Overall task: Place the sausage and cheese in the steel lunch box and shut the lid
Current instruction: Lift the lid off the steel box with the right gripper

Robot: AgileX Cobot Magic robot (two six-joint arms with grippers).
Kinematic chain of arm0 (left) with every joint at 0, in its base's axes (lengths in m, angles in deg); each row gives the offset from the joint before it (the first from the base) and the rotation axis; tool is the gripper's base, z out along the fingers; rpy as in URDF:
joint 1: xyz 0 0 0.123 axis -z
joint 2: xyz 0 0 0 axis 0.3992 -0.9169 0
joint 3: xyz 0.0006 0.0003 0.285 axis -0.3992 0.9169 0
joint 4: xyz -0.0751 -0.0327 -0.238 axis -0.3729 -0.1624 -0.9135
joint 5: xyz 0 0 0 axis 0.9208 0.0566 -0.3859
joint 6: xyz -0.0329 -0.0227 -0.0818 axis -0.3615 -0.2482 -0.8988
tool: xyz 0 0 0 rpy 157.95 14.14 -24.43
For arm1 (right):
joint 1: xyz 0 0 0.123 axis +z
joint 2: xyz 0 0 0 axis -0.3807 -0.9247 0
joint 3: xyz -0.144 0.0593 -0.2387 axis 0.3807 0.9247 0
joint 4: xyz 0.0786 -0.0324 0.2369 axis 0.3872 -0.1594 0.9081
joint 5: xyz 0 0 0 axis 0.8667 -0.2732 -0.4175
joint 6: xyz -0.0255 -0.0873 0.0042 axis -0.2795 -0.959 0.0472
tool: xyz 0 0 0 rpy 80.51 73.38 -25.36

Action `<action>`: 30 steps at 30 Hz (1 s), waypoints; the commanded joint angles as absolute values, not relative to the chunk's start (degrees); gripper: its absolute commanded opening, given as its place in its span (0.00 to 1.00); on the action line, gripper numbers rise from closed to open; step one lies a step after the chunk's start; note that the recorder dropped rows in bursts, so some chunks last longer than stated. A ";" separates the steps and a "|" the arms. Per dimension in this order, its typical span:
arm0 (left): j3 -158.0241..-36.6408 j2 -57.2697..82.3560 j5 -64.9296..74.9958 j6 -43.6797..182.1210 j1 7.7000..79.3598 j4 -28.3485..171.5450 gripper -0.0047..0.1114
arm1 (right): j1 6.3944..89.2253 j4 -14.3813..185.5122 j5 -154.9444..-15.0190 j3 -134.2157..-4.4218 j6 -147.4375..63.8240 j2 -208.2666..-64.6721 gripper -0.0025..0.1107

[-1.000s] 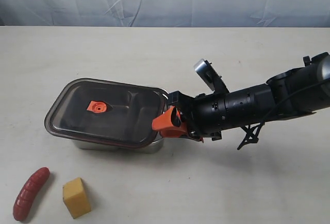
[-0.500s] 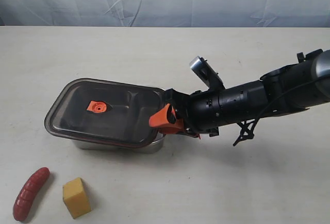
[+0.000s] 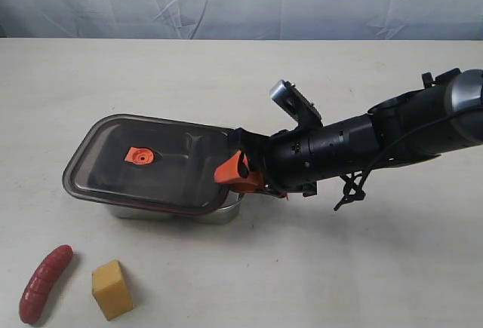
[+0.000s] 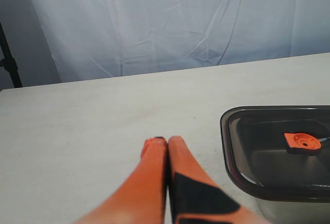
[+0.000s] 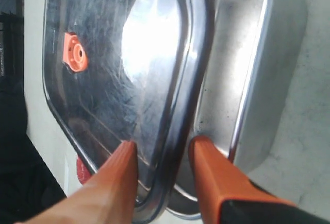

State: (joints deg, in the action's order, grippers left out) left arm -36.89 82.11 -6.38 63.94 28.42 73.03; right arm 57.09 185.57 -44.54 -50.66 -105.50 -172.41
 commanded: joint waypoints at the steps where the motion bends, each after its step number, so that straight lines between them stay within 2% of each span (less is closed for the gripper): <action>1: -36.64 82.36 -5.98 63.95 28.82 73.27 0.04 | 57.14 185.51 -45.89 -51.02 -105.58 -172.36 0.34; 30: -36.64 82.36 -5.98 63.95 28.82 73.27 0.04 | 59.05 185.51 -47.84 -51.02 -105.58 -172.36 0.33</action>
State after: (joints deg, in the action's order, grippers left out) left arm -36.89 82.11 -6.38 63.94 28.42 73.03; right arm 58.87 186.07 -46.45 -50.95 -105.32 -172.41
